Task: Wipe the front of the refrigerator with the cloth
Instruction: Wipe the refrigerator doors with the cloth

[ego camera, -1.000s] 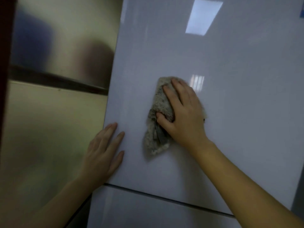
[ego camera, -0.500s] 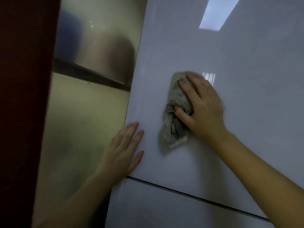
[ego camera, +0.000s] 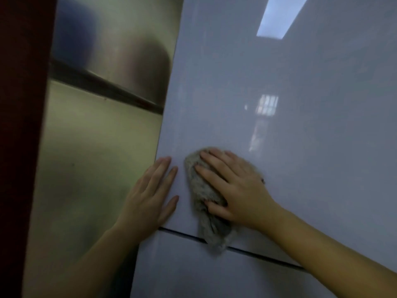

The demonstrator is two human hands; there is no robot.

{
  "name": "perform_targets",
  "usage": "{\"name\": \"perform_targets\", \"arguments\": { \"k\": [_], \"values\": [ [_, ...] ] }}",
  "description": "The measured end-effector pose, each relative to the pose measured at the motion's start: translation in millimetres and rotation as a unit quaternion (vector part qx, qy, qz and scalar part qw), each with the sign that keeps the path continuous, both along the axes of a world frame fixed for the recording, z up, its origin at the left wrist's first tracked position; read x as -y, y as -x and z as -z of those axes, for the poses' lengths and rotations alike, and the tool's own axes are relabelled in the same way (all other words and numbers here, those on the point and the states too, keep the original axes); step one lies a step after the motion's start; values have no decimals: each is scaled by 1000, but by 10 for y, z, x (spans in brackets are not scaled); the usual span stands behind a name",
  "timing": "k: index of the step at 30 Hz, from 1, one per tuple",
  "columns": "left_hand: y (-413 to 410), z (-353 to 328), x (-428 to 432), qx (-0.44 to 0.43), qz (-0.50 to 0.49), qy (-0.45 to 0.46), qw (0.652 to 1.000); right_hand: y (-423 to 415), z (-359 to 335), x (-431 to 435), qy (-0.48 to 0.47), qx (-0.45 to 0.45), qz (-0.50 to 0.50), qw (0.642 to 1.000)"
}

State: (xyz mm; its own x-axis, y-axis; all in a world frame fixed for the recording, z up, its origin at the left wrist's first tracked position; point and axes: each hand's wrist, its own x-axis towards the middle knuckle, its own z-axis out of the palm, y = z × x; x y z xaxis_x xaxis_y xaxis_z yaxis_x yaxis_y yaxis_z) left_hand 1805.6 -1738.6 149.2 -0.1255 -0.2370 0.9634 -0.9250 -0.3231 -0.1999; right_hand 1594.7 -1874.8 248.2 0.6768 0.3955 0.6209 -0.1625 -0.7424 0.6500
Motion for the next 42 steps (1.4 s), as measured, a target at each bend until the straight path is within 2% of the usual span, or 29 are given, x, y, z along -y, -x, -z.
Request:
{"name": "perform_targets", "arguments": {
  "k": [3,8,10,17,23,31,42],
  "values": [
    [9,18,34,2,0,11,1000,363,155,238,-11,39,2,999],
    [114,40,143,-31,17,39,999,806,231,483,-104,177,5,979],
    [148,54,180,-34,13,56,998,909,414,538,-127,207,9,970],
    [255,305,359,-27,7,90,996,1238,1284,780,-98,195,23,976],
    [402,557,599,-52,40,120,991,1633,1587,1037,-148,248,30,957],
    [483,530,584,-93,52,104,989,2067,1649,1214,-203,315,52,926],
    [550,623,537,-46,21,98,994,2299,1182,1302,-209,355,63,909]
  ]
}}
